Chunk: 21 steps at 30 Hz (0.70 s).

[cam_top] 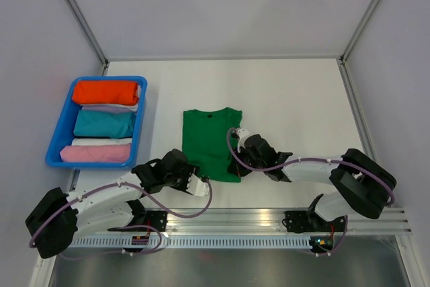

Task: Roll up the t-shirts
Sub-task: Roll the tshirt

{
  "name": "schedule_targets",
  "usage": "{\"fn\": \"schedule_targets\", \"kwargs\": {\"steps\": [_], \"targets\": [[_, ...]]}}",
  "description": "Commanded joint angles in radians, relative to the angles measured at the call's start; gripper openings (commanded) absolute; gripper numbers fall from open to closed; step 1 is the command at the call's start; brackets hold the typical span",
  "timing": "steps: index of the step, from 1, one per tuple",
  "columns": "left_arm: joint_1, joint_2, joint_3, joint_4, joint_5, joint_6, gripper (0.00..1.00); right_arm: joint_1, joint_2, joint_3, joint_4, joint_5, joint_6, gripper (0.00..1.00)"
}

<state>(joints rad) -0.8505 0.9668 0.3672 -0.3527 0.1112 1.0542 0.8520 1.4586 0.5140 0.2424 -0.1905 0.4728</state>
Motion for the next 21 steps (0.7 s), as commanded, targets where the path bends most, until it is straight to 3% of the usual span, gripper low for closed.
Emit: {"fn": "schedule_targets", "kwargs": {"steps": [1,4,6,7,8,12,15,17,21], "targets": [[-0.002,0.045,-0.027,0.098,-0.062,0.016,0.54,-0.008,-0.056,0.040,-0.043,-0.032,-0.080,0.06],[-0.002,0.079,-0.030,0.123,-0.067,0.020,0.32,-0.010,-0.099,0.047,-0.072,-0.066,-0.135,0.10],[-0.001,0.093,-0.022,0.123,-0.073,0.018,0.20,-0.010,-0.151,0.041,-0.086,-0.079,-0.174,0.17],[0.001,0.101,-0.019,0.124,-0.071,0.017,0.08,-0.010,-0.173,0.037,-0.087,-0.079,-0.218,0.21],[0.002,0.101,-0.007,0.120,-0.073,0.003,0.03,-0.008,-0.225,0.028,-0.089,-0.067,-0.242,0.28],[0.063,0.098,0.081,0.000,0.036,-0.051,0.02,-0.002,-0.340,-0.034,-0.114,0.006,-0.431,0.44],[0.142,0.099,0.151,-0.095,0.165,-0.082,0.02,0.028,-0.398,-0.100,-0.020,-0.052,-0.620,0.51],[0.180,0.108,0.183,-0.111,0.202,-0.092,0.02,0.116,-0.394,-0.089,-0.079,0.033,-0.782,0.53],[0.217,0.131,0.228,-0.155,0.245,-0.103,0.02,0.240,-0.362,-0.084,-0.195,0.163,-0.954,0.55]]}}
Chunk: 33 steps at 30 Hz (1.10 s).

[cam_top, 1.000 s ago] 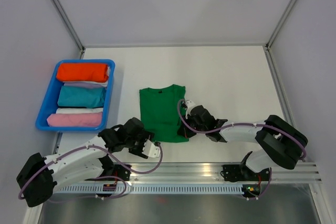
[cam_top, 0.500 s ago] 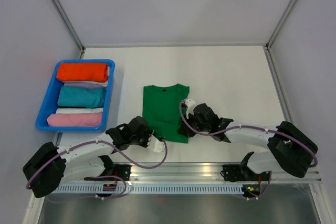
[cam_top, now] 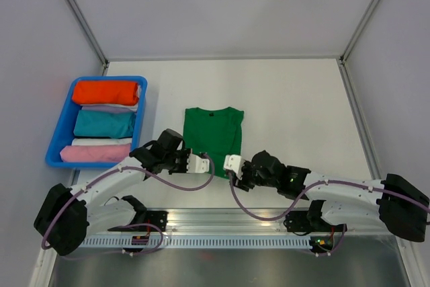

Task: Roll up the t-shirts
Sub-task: Roll the tshirt

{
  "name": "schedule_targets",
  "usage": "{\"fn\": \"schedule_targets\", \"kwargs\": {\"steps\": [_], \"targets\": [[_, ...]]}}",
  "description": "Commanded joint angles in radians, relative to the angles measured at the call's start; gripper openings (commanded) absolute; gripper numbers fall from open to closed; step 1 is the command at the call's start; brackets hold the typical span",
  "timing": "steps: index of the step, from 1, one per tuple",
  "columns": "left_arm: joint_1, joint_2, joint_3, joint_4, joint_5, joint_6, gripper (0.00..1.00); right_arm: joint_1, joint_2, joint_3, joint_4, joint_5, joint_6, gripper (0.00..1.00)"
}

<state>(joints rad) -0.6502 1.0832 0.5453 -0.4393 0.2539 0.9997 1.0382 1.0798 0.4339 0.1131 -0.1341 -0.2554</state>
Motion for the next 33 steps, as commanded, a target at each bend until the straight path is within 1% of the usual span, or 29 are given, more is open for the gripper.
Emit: {"fn": "schedule_targets", "kwargs": {"steps": [1,4,6,10,13,14,15,16,17,18,19,20,21,22,23,24,25,26,27,28,29,30,31,32,33], "targets": [[0.020,0.017,0.056,-0.073,0.113,-0.046,0.02,0.084,0.034,-0.012,-0.056,0.125,-0.232,0.55],[0.020,0.030,0.065,-0.073,0.122,-0.044,0.02,0.132,0.081,-0.006,-0.053,0.206,-0.232,0.56],[0.021,0.041,0.070,-0.073,0.122,-0.044,0.02,0.140,0.109,0.008,-0.032,0.261,-0.211,0.56],[0.029,0.041,0.074,-0.076,0.119,-0.042,0.02,0.141,0.236,0.058,-0.030,0.327,-0.183,0.57],[0.040,0.038,0.084,-0.087,0.133,-0.044,0.02,0.143,0.326,0.114,-0.064,0.376,-0.167,0.56],[0.044,0.040,0.085,-0.101,0.139,-0.044,0.02,0.143,0.344,0.130,-0.087,0.384,-0.165,0.54],[0.049,0.037,0.087,-0.111,0.148,-0.042,0.02,0.143,0.359,0.137,-0.099,0.383,-0.163,0.49],[0.050,0.034,0.090,-0.122,0.165,-0.038,0.02,0.141,0.370,0.146,-0.110,0.372,-0.151,0.29],[0.050,0.032,0.093,-0.154,0.176,-0.035,0.02,0.141,0.362,0.146,-0.137,0.357,-0.142,0.19],[0.053,0.030,0.099,-0.171,0.200,-0.029,0.02,0.141,0.320,0.143,-0.144,0.335,-0.134,0.09],[0.055,0.024,0.102,-0.189,0.212,-0.026,0.02,0.141,0.292,0.135,-0.159,0.277,-0.113,0.06],[0.061,0.021,0.108,-0.246,0.228,-0.023,0.02,0.141,0.261,0.135,-0.174,0.239,-0.102,0.04],[0.064,0.018,0.126,-0.275,0.261,-0.012,0.02,0.140,0.199,0.137,-0.203,0.200,-0.126,0.00],[0.069,0.012,0.137,-0.317,0.281,-0.004,0.02,0.141,0.169,0.146,-0.252,0.112,-0.149,0.00],[0.076,0.008,0.148,-0.361,0.303,0.026,0.02,0.143,0.145,0.166,-0.279,0.091,-0.122,0.00],[0.078,0.006,0.174,-0.460,0.344,0.046,0.02,0.140,0.119,0.187,-0.306,0.050,-0.107,0.00],[0.080,0.007,0.188,-0.502,0.363,0.066,0.02,0.135,0.112,0.228,-0.367,-0.003,-0.108,0.00],[0.086,0.012,0.200,-0.541,0.376,0.092,0.02,0.128,0.112,0.244,-0.394,-0.116,-0.104,0.00],[0.090,0.021,0.228,-0.617,0.399,0.103,0.02,0.125,0.129,0.258,-0.415,-0.152,-0.093,0.00],[0.096,0.032,0.241,-0.650,0.412,0.112,0.02,0.122,0.143,0.278,-0.446,-0.188,-0.076,0.00],[0.124,0.067,0.255,-0.685,0.426,0.128,0.02,0.111,0.156,0.281,-0.454,-0.262,-0.039,0.00],[0.139,0.084,0.277,-0.747,0.453,0.141,0.02,0.102,0.178,0.270,-0.452,-0.284,-0.012,0.00],[0.164,0.119,0.289,-0.771,0.462,0.158,0.02,0.080,0.187,0.258,-0.420,-0.318,0.039,0.00],[0.173,0.119,0.289,-0.780,0.462,0.160,0.02,0.068,0.187,0.241,-0.377,-0.318,0.073,0.00],[0.182,0.136,0.289,-0.779,0.456,0.162,0.02,0.059,0.195,0.247,-0.372,-0.325,0.085,0.00]]}}
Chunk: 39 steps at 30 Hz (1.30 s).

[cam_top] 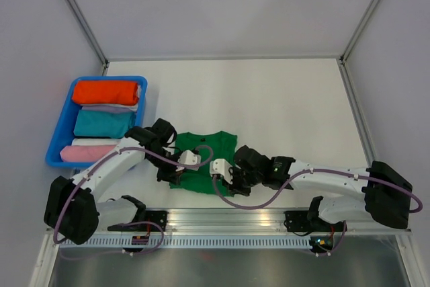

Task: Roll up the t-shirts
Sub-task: Roll the tshirt

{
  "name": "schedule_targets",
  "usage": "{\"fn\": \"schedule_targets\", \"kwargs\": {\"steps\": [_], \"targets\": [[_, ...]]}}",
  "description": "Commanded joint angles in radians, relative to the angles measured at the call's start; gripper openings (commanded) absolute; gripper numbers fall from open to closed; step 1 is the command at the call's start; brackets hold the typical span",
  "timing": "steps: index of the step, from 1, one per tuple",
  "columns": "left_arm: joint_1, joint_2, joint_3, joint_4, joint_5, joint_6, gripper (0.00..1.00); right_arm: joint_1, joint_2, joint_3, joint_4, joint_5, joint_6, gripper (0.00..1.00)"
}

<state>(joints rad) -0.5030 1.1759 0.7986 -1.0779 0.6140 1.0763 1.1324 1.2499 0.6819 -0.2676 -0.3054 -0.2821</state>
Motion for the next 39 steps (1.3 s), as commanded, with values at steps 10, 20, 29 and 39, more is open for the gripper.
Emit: {"fn": "schedule_targets", "kwargs": {"steps": [10,20,29,39], "targets": [[0.184,0.211,0.117,-0.045,0.073,0.113,0.02,-0.307,0.132,-0.016,0.211,-0.300,0.247,0.07],[0.256,0.413,0.257,0.018,0.056,0.070,0.03,-0.482,0.244,-0.042,0.392,-0.317,0.405,0.32],[0.264,0.430,0.271,0.018,0.076,0.088,0.02,-0.476,0.086,-0.249,0.703,-0.290,0.527,0.98],[0.264,0.426,0.271,0.016,0.081,0.086,0.02,-0.333,0.221,-0.329,1.083,-0.140,0.626,0.85]]}}
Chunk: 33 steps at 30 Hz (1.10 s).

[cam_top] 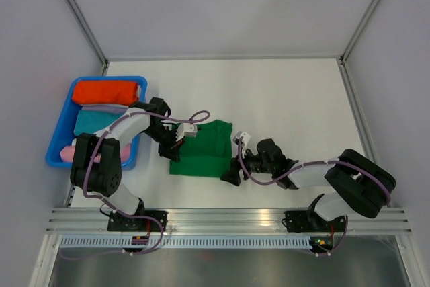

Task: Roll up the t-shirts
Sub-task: Roll the tshirt

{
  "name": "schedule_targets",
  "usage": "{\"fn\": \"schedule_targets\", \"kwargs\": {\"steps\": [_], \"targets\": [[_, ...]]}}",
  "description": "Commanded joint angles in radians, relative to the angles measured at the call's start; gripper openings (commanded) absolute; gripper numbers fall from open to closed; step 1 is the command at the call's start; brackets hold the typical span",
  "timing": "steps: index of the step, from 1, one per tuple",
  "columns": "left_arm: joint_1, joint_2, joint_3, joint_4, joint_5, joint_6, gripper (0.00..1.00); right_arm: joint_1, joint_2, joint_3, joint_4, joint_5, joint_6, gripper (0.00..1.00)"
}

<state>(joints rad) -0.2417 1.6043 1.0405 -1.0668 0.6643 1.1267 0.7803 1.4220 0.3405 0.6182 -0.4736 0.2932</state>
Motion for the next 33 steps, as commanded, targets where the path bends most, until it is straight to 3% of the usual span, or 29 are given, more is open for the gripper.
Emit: {"fn": "schedule_targets", "kwargs": {"steps": [1,3,4,7,11,14,17,23,29,33], "targets": [[0.004,-0.009,0.024,0.005,0.028,0.041,0.03,0.019,0.070,0.009,0.212,0.036,0.063,0.79],[0.004,-0.014,0.021,0.005,0.018,0.041,0.03,0.019,0.081,0.009,0.224,0.053,0.073,0.56],[0.004,-0.015,0.021,0.007,0.017,0.039,0.04,0.019,0.083,0.012,0.221,0.064,0.084,0.26],[0.004,-0.027,0.024,0.022,-0.005,0.016,0.07,0.019,0.059,0.012,0.201,0.061,0.116,0.00],[0.004,-0.056,0.023,0.042,-0.035,-0.053,0.08,0.019,-0.021,0.043,0.020,0.007,0.171,0.00],[0.001,-0.104,-0.011,0.033,-0.046,-0.097,0.06,0.025,-0.118,0.045,-0.215,-0.039,0.213,0.00],[-0.008,-0.159,-0.045,-0.001,-0.063,-0.133,0.06,0.034,-0.205,0.019,-0.320,-0.075,0.265,0.00],[-0.019,-0.202,-0.100,-0.084,-0.005,-0.154,0.09,0.036,-0.259,-0.035,-0.319,-0.073,0.337,0.00],[-0.015,-0.028,-0.010,0.005,-0.058,-0.225,0.11,-0.036,-0.069,0.017,-0.296,-0.091,0.328,0.00],[-0.007,0.016,0.042,0.111,-0.107,-0.260,0.21,-0.061,0.018,0.041,-0.261,-0.070,0.354,0.11]]}}
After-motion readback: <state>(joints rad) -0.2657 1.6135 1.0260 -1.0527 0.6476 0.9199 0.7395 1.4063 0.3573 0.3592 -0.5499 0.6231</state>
